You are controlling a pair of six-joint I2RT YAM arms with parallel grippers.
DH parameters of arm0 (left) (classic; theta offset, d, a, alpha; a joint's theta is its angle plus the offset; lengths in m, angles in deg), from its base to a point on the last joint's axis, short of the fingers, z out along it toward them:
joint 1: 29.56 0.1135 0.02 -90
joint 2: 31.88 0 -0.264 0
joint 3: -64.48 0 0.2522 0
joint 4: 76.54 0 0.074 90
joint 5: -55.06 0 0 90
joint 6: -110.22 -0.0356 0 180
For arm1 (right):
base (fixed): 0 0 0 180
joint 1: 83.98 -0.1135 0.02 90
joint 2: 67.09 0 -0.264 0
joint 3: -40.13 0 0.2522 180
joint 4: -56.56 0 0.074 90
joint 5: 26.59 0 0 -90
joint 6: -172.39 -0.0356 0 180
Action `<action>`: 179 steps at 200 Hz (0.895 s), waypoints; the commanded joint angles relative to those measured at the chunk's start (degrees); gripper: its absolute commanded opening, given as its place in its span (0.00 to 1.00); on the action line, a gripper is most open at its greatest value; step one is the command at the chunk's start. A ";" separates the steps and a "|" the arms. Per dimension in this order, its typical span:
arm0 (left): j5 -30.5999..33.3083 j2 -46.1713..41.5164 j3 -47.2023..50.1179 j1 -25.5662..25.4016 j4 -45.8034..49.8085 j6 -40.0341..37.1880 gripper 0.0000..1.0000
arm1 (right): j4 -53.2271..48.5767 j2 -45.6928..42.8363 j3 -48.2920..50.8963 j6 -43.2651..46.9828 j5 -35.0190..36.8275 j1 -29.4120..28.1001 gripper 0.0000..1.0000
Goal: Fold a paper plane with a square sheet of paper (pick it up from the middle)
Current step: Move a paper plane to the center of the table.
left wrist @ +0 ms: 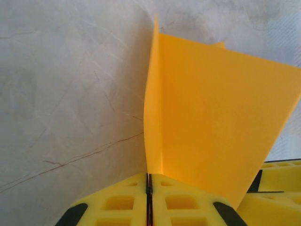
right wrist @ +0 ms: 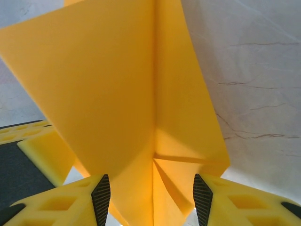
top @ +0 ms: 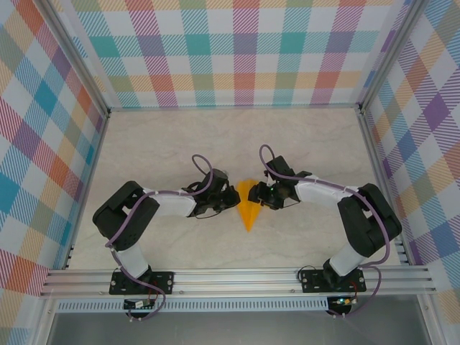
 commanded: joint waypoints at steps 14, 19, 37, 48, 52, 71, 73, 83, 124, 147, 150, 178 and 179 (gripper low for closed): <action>2.00 -1.26 0.83 0.99 3.42 -1.58 0.17 | -1.49 2.01 -1.74 0.55 1.41 -0.52 0.53; 2.05 -1.32 0.87 1.00 3.60 -1.70 0.17 | -1.38 2.15 -1.72 0.67 1.41 -0.51 0.53; 1.47 -1.25 0.86 1.48 4.19 -1.91 0.18 | -1.10 2.60 -1.89 0.99 1.32 -0.47 0.53; 1.09 -0.99 0.76 1.77 4.57 -1.83 0.17 | -1.08 2.78 -1.97 1.21 1.57 -0.51 0.54; 1.00 -0.91 0.73 1.83 4.74 -1.80 0.17 | -0.98 2.86 -1.98 1.28 1.66 -0.51 0.54; 0.62 -0.42 0.35 2.15 6.08 -1.39 0.16 | -0.22 3.26 -1.78 1.65 1.68 -0.52 0.55; 0.52 -0.31 0.34 2.14 6.09 -1.38 0.16 | -0.13 3.30 -1.74 1.65 1.61 -0.52 0.55; 0.16 -0.08 0.36 2.23 6.18 -1.13 0.14 | 0.38 3.40 -1.64 2.03 1.13 -0.51 0.55; -0.58 -0.11 0.56 2.23 5.76 -1.09 0.11 | 2.81 -1.63 -1.09 3.10 -1.05 -0.62 0.60; -0.92 0.09 0.53 2.16 5.25 -0.91 0.10 | 1.21 -1.52 -1.74 3.45 -1.13 -0.80 0.61; -0.92 0.11 0.52 2.21 5.22 -0.82 0.09 | 0.95 -1.28 -1.88 3.46 -1.20 -0.86 0.61; -1.47 0.23 1.09 2.23 4.09 0.01 0.08 | 1.69 -0.58 -1.11 2.88 -2.92 -1.93 0.61; -1.47 0.20 1.07 2.23 4.03 0.01 0.08 | 1.72 -0.57 -1.11 2.88 -2.95 -1.97 0.61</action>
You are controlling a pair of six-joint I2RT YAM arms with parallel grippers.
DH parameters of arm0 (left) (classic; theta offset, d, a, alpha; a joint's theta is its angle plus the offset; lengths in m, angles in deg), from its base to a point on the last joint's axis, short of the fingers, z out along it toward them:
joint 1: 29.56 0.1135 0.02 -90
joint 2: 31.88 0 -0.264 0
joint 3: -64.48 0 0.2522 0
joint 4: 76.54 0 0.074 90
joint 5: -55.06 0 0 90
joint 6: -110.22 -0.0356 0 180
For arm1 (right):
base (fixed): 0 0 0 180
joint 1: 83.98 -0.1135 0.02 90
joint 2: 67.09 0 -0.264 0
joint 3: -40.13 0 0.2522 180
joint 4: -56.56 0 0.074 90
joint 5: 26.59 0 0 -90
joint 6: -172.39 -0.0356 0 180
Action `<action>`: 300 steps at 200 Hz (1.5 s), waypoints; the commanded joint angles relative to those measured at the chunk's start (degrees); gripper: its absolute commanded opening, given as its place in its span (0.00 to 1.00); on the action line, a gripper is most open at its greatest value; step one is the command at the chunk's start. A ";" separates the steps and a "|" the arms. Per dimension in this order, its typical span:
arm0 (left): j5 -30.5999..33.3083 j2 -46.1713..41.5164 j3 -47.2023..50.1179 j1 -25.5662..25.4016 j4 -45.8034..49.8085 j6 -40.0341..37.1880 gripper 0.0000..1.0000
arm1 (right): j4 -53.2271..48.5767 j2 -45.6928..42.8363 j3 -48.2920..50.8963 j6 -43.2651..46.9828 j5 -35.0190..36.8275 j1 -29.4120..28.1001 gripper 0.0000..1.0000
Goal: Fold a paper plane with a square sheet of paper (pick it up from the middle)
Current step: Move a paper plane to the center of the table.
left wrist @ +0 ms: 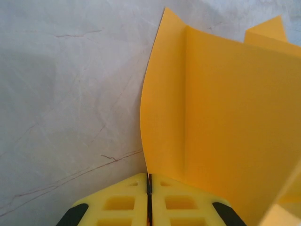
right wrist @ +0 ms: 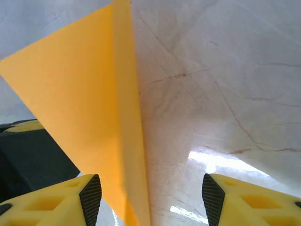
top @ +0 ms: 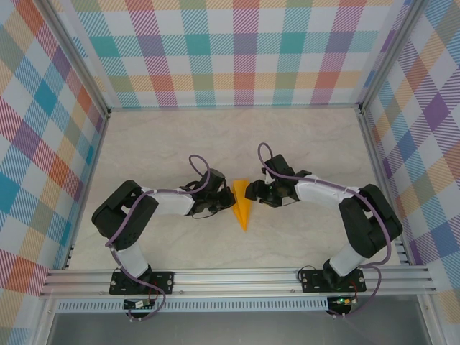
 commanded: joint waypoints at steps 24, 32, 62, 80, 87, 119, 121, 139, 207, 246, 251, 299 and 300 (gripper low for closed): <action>-1.68 -0.35 1.05 0.52 -0.15 0.90 0.08 | -0.62 -2.26 0.16 0.71 -0.92 -2.10 0.61; -1.94 -0.60 1.03 0.43 -0.23 1.06 0.08 | -1.22 -3.47 0.27 0.59 0.02 -2.19 0.61; -2.38 -2.85 1.10 0.50 0.02 1.45 0.13 | -4.93 -7.52 0.10 0.42 4.15 -2.43 0.63; -1.35 -4.59 1.20 0.50 1.52 1.49 0.20 | -5.90 -8.55 0.59 0.24 5.19 -2.73 0.64; -0.86 -5.20 1.20 0.50 2.08 1.49 0.22 | -5.92 -8.58 0.71 0.19 5.15 -3.00 0.64; 1.39 -7.09 1.55 0.60 5.24 1.15 0.30 | -6.16 -7.94 0.40 0.27 5.66 -4.79 0.64; 1.52 -7.19 1.59 0.57 5.40 1.08 0.30 | -6.16 -7.85 0.37 0.31 5.73 -4.88 0.64; 2.17 -7.80 1.64 0.59 6.54 0.65 0.31 | -6.27 -6.82 -0.11 0.48 5.76 -5.50 0.64; 13.72 -12.86 -0.03 1.28 19.49 1.85 0.51 | -18.16 -0.48 -10.14 -4.36 23.23 -11.81 0.59; 20.48 -16.57 -0.06 2.75 29.33 2.62 0.67 | -24.99 6.89 -18.25 -8.22 32.80 -16.32 0.55; 21.00 -16.91 0.14 2.99 29.78 2.58 0.68 | -25.49 7.85 -19.15 -8.72 33.50 -16.76 0.54; 24.02 -19.78 2.76 4.71 32.12 2.85 0.79 | -26.82 14.50 -23.73 -10.14 34.67 -17.35 0.45; 23.95 -19.74 2.81 4.76 32.12 2.83 0.79 | -26.81 14.56 -23.81 -10.10 34.63 -17.37 0.45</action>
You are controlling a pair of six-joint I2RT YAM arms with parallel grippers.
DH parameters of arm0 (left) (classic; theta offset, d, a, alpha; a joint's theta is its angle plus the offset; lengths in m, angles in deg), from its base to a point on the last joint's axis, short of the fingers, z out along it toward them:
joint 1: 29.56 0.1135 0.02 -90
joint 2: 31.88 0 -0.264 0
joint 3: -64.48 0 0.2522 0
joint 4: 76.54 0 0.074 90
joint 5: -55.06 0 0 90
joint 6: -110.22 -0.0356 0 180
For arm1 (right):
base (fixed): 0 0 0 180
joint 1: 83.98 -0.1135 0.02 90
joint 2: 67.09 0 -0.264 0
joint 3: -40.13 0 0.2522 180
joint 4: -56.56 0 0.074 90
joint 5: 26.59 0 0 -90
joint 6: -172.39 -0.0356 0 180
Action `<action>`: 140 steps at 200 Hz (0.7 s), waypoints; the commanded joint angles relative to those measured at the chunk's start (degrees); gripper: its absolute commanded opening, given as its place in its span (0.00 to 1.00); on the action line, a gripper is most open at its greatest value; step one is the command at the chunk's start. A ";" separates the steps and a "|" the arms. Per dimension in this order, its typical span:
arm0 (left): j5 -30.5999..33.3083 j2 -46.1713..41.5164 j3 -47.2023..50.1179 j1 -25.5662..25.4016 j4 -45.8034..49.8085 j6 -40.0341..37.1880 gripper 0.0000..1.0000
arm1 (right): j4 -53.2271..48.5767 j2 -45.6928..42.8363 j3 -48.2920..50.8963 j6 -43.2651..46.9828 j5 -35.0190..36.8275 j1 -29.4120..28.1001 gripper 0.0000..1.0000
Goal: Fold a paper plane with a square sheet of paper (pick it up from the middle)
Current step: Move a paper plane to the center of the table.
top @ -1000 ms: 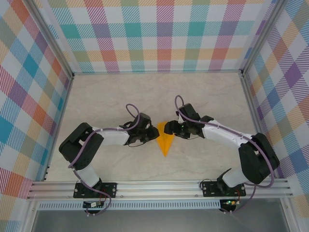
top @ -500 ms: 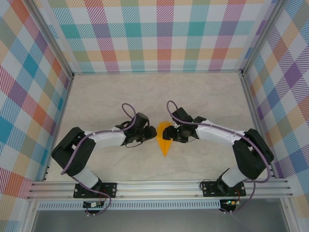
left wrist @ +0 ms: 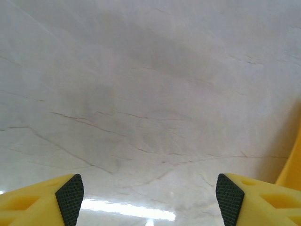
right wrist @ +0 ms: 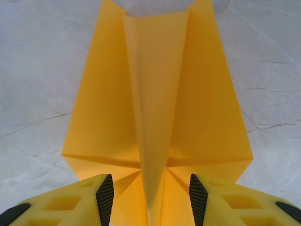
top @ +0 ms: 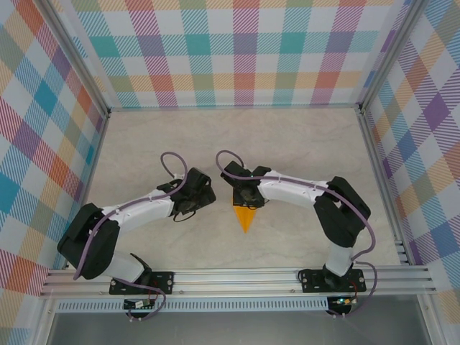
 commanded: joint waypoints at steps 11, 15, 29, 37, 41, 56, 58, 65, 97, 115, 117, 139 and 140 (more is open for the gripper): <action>2.85 -1.90 1.93 1.50 3.53 0.08 0.80 | -3.50 2.64 -3.40 -1.44 2.85 -0.13 0.40; 2.78 -1.94 2.07 1.60 3.54 -0.06 0.81 | -3.50 2.80 -3.65 -1.27 2.83 -0.18 0.39; 2.64 -2.01 2.13 1.90 3.82 -0.27 0.81 | -3.84 3.69 -4.51 -1.06 2.91 -0.19 0.33; 2.58 -2.10 2.15 2.12 3.82 -0.44 0.82 | -3.91 4.14 -4.92 -1.04 3.01 -0.12 0.30; 2.59 -2.17 2.22 2.17 3.89 -0.57 0.82 | -4.05 4.22 -5.06 -1.04 3.11 -0.13 0.28; 2.54 -2.35 2.38 2.51 4.12 -0.73 0.83 | -4.11 4.71 -5.37 -0.97 3.33 -0.12 0.20; 2.53 -2.38 2.32 2.54 4.21 -0.82 0.83 | -4.19 4.75 -5.45 -0.93 3.45 -0.17 0.19; 2.56 -2.38 2.43 2.68 4.33 -0.95 0.83 | -4.41 4.85 -5.71 -0.97 3.81 -0.13 0.17; 2.40 -3.06 2.92 3.29 4.59 -1.09 0.85 | -3.93 4.86 -6.71 1.39 5.50 0.04 0.03; 2.54 -3.57 3.30 3.51 4.80 -1.21 0.86 | -1.72 4.75 -7.16 4.44 5.51 1.03 0.00; 2.53 -3.63 3.32 3.45 4.82 -1.17 0.86 | -1.57 4.76 -7.22 4.86 5.49 1.17 0.00; 2.97 -4.17 3.63 3.66 5.19 -1.72 0.88 | -0.46 5.83 -9.66 9.18 5.38 3.59 0.00; 3.01 -4.20 3.63 3.66 5.20 -1.74 0.88 | -0.31 5.91 -9.74 9.29 5.32 3.71 0.00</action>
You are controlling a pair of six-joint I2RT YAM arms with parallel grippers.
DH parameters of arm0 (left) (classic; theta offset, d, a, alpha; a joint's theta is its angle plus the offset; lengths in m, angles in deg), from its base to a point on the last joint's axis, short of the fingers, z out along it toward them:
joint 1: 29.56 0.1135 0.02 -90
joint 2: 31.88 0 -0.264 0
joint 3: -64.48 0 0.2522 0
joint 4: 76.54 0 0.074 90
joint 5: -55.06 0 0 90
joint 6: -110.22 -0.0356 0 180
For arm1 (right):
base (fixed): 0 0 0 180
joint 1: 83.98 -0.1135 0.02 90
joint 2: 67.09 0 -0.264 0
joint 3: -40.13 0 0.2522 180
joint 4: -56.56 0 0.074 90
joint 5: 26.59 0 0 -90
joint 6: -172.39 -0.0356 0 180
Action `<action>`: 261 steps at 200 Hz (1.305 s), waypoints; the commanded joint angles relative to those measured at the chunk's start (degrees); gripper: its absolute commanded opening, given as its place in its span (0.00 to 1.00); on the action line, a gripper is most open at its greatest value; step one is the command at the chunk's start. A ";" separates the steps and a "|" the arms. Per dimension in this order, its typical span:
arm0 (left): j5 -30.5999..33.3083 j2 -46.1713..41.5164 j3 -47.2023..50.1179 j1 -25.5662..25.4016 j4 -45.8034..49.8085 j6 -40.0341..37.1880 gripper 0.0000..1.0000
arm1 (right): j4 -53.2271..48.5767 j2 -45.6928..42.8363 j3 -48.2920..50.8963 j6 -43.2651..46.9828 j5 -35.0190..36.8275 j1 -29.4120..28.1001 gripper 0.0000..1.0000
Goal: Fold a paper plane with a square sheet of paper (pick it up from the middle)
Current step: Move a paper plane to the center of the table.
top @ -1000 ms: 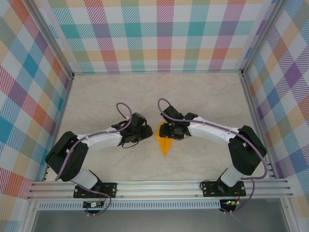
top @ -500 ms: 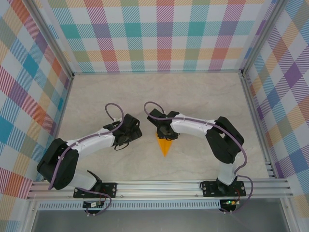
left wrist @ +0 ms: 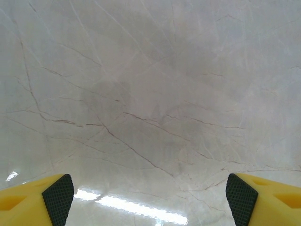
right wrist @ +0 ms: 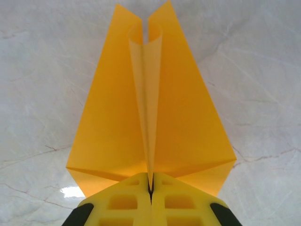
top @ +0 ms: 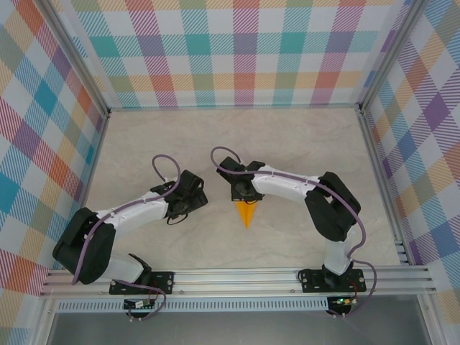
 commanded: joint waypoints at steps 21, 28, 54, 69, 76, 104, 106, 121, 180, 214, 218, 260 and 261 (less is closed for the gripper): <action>2.56 -2.40 0.76 0.75 3.00 -1.99 0.91 | 4.03 3.75 -6.05 10.08 -2.24 5.96 0.00; 2.74 -2.51 0.72 0.76 3.18 -2.18 0.92 | 4.41 4.82 -7.32 11.66 -3.70 7.05 0.01; 2.73 -2.90 0.72 0.76 3.66 -2.65 0.95 | 4.03 9.35 -12.73 15.73 -7.92 10.54 0.01; 2.45 -2.72 0.72 0.84 3.73 -2.82 0.98 | 3.17 11.81 -15.84 16.90 -10.09 12.04 0.01; 2.34 -2.69 0.72 0.84 3.73 -2.82 0.98 | 2.56 12.91 -17.27 17.15 -10.81 12.65 0.01; 1.88 -2.04 0.65 0.84 3.35 -2.57 1.00 | 0.59 15.68 -21.40 17.11 -10.75 13.56 0.01; 1.86 -1.95 0.63 0.84 3.29 -2.61 1.00 | 0.53 15.86 -21.56 17.06 -10.75 13.68 0.02; 1.56 -1.39 0.32 0.84 3.11 -2.55 1.00 | 0.09 16.64 -22.83 16.72 -10.69 13.97 0.02; 0.86 -0.23 -0.10 0.84 3.14 -2.56 1.00 | -4.07 19.30 -28.93 14.90 -11.23 14.34 0.17; 1.70 -0.93 -0.78 0.80 4.26 -3.18 1.00 | -4.47 15.18 -28.59 15.23 -13.46 14.34 0.41; 1.90 -1.12 -0.98 0.90 4.66 -3.30 1.00 | -4.42 14.23 -28.26 15.26 -13.40 14.34 0.45; 7.34 -5.63 -3.85 1.92 7.81 -7.09 1.00 | -1.78 1.00 -19.66 14.70 -7.59 14.76 0.72; 7.44 -5.79 -3.85 1.96 7.84 -7.28 1.00 | -1.72 0.65 -19.35 14.67 -7.45 14.81 0.73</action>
